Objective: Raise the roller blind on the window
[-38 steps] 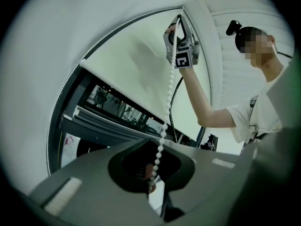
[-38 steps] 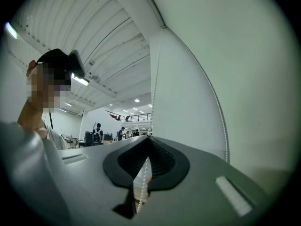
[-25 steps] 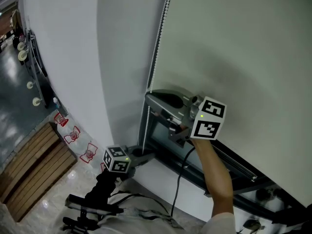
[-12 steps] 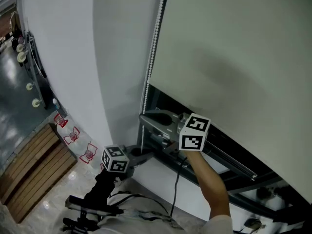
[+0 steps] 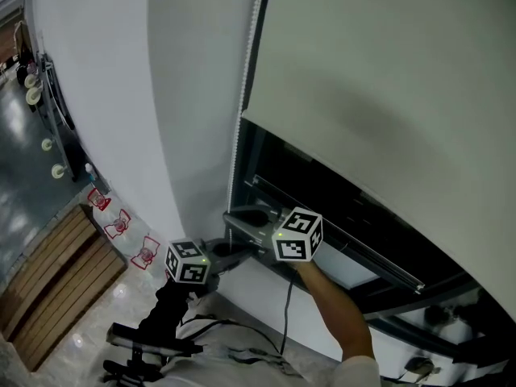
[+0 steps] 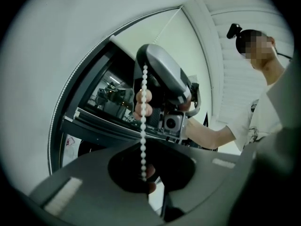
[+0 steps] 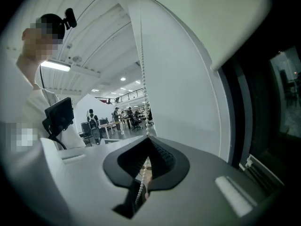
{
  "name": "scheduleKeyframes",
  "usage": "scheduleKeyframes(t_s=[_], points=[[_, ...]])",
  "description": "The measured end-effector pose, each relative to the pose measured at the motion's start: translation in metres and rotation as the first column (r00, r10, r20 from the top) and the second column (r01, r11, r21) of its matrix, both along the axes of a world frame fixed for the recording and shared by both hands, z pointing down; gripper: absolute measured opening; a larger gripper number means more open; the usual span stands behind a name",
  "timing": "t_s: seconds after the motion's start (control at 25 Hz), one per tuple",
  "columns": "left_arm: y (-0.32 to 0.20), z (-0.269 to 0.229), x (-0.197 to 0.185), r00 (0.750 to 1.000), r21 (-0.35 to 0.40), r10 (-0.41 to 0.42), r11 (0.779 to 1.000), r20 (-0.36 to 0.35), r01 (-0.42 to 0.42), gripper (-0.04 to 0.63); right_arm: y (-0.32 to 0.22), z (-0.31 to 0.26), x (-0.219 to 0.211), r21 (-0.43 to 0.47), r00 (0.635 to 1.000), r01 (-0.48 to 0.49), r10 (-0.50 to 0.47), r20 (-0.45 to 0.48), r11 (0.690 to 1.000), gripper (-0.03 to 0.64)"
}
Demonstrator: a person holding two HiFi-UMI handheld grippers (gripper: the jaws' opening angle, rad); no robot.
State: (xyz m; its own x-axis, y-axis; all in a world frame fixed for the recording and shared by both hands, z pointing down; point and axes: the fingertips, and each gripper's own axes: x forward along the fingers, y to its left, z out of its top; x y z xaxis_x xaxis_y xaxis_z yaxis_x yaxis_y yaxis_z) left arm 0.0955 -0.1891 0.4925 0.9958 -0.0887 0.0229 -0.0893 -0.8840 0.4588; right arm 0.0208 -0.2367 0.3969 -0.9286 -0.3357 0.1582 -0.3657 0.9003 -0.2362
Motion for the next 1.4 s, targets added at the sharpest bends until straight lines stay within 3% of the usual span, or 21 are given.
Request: scheduleKeyframes(t_s=[0.24,0.72,0.96,1.4], points=[[0.000,0.002,-0.001,1.000,-0.013,-0.005,1.000,-0.005,0.004,-0.002,0.003,0.032,0.000,-0.053,1.000,-0.016,0.015,-0.015,0.998,0.003],[0.003,-0.001,0.001,1.000,-0.018,0.003,1.000,-0.027,-0.003,-0.002,0.014,0.010,-0.007,0.034,1.000,0.006,-0.006,-0.013,0.999,0.016],[0.004,0.001,0.002,1.000,-0.022,0.004,1.000,-0.027,-0.005,-0.002,0.003,-0.025,-0.004,0.076,0.999,-0.009,0.006,0.047,0.997,0.072],[0.001,0.003,0.000,1.000,-0.022,-0.006,1.000,-0.023,0.005,-0.002,-0.005,-0.123,0.001,0.214,0.987,-0.007,-0.027,0.157,0.977,0.072]])
